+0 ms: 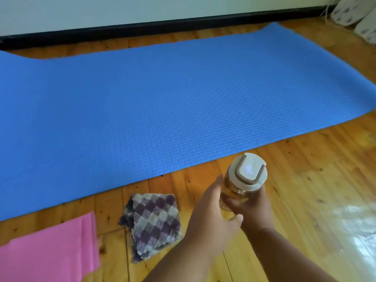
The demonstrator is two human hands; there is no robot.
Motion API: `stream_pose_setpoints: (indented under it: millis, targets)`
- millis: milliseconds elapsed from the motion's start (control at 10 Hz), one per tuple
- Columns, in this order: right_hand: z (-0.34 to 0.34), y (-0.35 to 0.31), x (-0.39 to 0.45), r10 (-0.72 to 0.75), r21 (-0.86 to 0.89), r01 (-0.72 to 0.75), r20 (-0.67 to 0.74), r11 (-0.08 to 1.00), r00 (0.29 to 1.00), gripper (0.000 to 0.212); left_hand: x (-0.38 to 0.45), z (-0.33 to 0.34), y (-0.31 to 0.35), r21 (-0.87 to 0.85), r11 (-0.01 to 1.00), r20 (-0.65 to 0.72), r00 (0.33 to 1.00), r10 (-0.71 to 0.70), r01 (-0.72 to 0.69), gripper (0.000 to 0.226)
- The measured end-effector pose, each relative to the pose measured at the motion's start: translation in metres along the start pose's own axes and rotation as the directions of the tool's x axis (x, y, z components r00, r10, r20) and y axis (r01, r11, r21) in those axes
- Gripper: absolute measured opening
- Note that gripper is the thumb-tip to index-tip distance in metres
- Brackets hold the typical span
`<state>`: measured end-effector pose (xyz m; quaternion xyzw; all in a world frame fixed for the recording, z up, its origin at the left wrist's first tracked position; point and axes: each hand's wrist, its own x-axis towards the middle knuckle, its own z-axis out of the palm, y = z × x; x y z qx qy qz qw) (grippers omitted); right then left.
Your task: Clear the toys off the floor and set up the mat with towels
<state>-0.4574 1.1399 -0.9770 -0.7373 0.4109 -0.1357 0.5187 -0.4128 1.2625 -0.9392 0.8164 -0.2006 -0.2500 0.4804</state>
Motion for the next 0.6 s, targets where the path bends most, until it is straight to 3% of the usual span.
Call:
stream_pose_setpoints:
  millis: [100, 200, 600]
  targets:
    - [0.001, 0.028, 0.014, 0.062, -0.012, -0.064, -0.112, 0.998, 0.992, 0.077, -0.024, 0.006, -0.040, 0.127, 0.990, 0.014, 0.998, -0.058, 0.056, 0.083]
    - [0.009, 0.044, 0.015, 0.063, -0.016, -0.066, -0.153, 0.998, 0.986, 0.072, -0.040, -0.005, -0.076, 0.184, 0.975, -0.066, 0.991, -0.117, 0.127, 0.077]
    - [0.037, 0.053, 0.006, 0.097, -0.111, -0.117, -0.171, 0.987, 0.980, 0.081, -0.036, -0.044, -0.104, 0.340, 0.926, -0.205, 0.974, -0.098, 0.164, 0.077]
